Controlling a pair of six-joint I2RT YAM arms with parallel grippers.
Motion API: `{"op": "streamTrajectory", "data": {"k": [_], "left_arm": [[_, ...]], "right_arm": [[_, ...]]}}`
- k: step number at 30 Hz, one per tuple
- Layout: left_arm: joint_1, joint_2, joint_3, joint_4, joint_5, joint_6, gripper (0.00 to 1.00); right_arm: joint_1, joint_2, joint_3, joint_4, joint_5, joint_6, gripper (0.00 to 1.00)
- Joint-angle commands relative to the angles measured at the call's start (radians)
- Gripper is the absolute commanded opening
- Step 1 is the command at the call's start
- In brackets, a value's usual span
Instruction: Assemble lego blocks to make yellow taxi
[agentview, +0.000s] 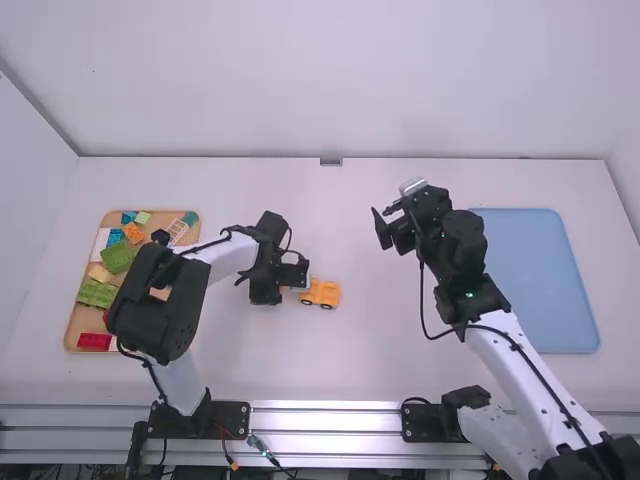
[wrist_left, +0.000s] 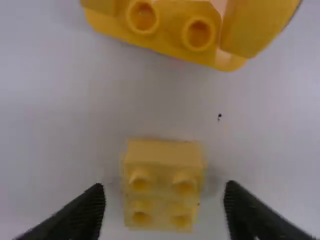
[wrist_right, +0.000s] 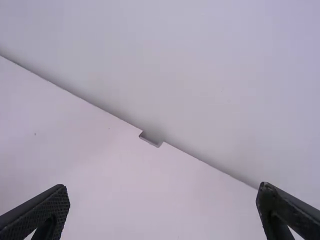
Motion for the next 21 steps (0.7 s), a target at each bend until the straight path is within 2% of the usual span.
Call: {"op": "streamTrajectory", "data": {"k": [1,7,13,15,19,21], "left_arm": [[0.009,-0.027,-0.003,-0.010,-0.005,-0.028,0.99],[0.009,-0.028,0.045,-0.032,-0.010,-0.080,0.99],[0.012,-0.029,0.168,-0.189,0.093,-0.019,0.99],[0.038,-0.039,0.222,-0.264,0.166,0.016,0.99],[0.091,-0.060,0.233,-0.278,0.275,0.046,0.99],[0.153,-0.083,0.206,-0.261,0.388,0.093,0.99]], "right_arm": [[0.000,-0.002,0.026,-0.003,0.001,0.000,0.99],[-0.012,-0.002,0.026,-0.014,0.002,0.006,0.99],[-0.001,-0.002,0.026,-0.014,0.001,0.006,0.99],[0.011,-0.002,0.026,-0.014,0.002,0.003,0.99],[0.009,-0.002,0.026,-0.018,0.001,-0.040,0.99],[0.011,-0.002,0.025,-0.019,0.001,-0.042,0.99]]}}
